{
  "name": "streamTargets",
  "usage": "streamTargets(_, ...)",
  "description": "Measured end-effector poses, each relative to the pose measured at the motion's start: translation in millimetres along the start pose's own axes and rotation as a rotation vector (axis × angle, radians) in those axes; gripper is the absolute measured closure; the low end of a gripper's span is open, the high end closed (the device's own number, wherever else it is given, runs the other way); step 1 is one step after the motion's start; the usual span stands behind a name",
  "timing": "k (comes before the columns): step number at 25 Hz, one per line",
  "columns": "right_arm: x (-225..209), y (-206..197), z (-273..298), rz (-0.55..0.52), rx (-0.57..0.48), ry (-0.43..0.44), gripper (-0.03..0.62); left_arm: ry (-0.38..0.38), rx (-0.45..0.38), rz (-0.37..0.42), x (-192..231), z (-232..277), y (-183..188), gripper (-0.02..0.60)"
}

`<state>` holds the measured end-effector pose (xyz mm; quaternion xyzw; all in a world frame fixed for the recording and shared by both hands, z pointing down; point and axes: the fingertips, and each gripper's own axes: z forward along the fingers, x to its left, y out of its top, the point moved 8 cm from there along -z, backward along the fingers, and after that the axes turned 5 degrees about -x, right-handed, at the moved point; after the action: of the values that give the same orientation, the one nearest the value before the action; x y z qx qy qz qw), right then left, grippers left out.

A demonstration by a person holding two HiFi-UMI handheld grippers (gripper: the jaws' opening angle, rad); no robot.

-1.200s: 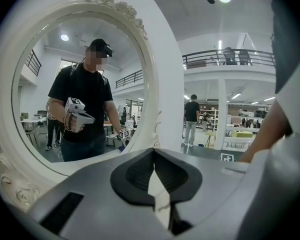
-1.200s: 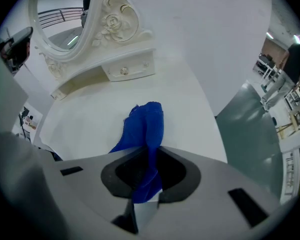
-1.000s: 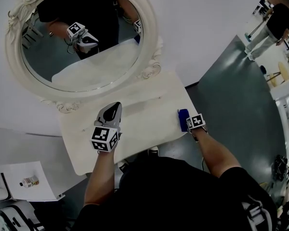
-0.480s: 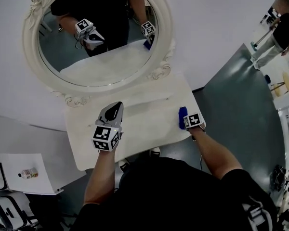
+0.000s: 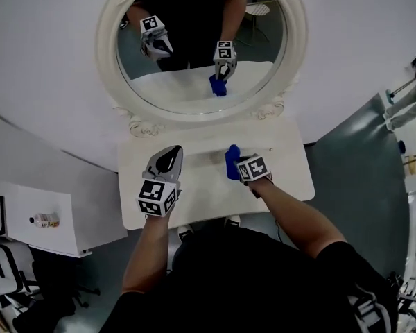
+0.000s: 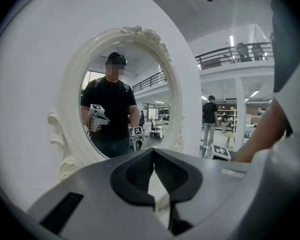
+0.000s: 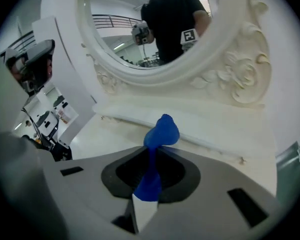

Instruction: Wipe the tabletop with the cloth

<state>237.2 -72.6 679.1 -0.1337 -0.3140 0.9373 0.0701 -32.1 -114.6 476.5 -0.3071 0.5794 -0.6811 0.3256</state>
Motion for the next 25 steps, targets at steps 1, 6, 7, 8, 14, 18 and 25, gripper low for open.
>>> streamTargets(1,18,13,8,-0.028,-0.005,0.03,0.551,0.016,0.0,-0.002,7,-8,0,0.568)
streamTargets(6,98,70,41,-0.135,-0.035,0.154,0.551,0.1,0.01,-0.008,38,-51,-4,0.568)
streamTargets(7,111,79,47,-0.148,-0.039,0.173,0.551,0.117,0.012,-0.011,44,-59,-6,0.568)
streamTargets(8,124,87,53,-0.162,-0.04,0.191,0.551,0.134,0.014,-0.014,50,-68,-7,0.568)
streamTargets(14,198,122,96,-0.238,-0.024,0.288,0.551,0.249,0.027,-0.019,89,-124,-11,0.568)
streamTargets(18,247,143,129,-0.258,-0.012,0.358,0.551,0.34,0.039,-0.029,116,-164,-14,0.568)
streamTargets(25,312,177,181,-0.282,-0.007,0.429,0.553,0.447,0.072,-0.05,151,-214,-24,0.568)
